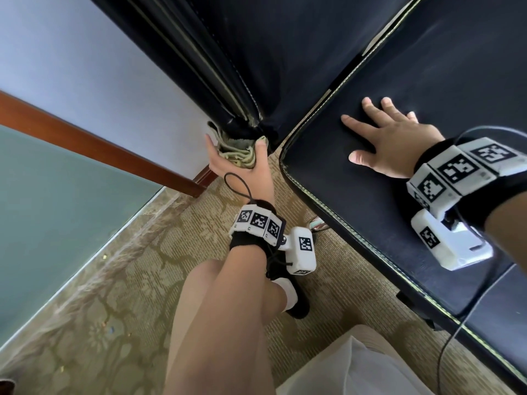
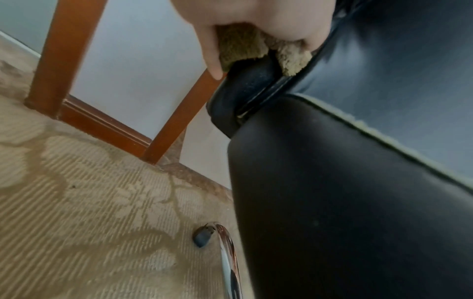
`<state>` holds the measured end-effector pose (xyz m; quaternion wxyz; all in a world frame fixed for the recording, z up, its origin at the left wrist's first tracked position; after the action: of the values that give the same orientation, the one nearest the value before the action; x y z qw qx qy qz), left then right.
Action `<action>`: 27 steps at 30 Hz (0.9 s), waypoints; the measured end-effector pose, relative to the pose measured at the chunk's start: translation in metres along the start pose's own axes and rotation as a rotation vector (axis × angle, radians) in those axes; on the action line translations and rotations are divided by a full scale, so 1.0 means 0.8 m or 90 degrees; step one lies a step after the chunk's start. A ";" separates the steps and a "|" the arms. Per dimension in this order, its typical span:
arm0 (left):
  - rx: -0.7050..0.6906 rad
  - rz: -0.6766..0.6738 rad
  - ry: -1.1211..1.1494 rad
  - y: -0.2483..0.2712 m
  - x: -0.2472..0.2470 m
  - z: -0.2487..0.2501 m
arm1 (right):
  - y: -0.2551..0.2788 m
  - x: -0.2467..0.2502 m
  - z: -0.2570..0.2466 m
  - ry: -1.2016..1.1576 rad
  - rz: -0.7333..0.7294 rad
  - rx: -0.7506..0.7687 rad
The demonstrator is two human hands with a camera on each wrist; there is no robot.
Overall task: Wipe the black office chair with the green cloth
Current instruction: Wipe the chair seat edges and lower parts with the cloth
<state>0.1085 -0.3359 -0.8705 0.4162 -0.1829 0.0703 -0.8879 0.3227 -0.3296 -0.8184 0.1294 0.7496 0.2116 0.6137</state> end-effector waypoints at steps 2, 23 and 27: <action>-0.003 0.004 -0.010 0.003 -0.005 0.004 | -0.001 0.000 0.001 0.000 0.000 0.003; 0.026 -0.035 -0.062 0.008 0.002 -0.024 | -0.008 -0.007 0.005 -0.008 0.007 0.017; 0.061 -0.007 -0.076 0.015 0.008 -0.036 | -0.007 -0.007 0.005 -0.008 0.014 0.021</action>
<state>0.1026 -0.3497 -0.8984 0.4232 -0.2156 0.0021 -0.8800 0.3247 -0.3270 -0.8271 0.1120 0.7579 0.2127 0.6065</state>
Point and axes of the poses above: each hand's wrist, its own y-axis away from the middle knuckle, its own x-axis out of the back of the hand, z = x × y, the point moved 2 cm from there along -y, towards the middle knuckle, and after that the axes turned 5 degrees about z, right-handed, at the moved point
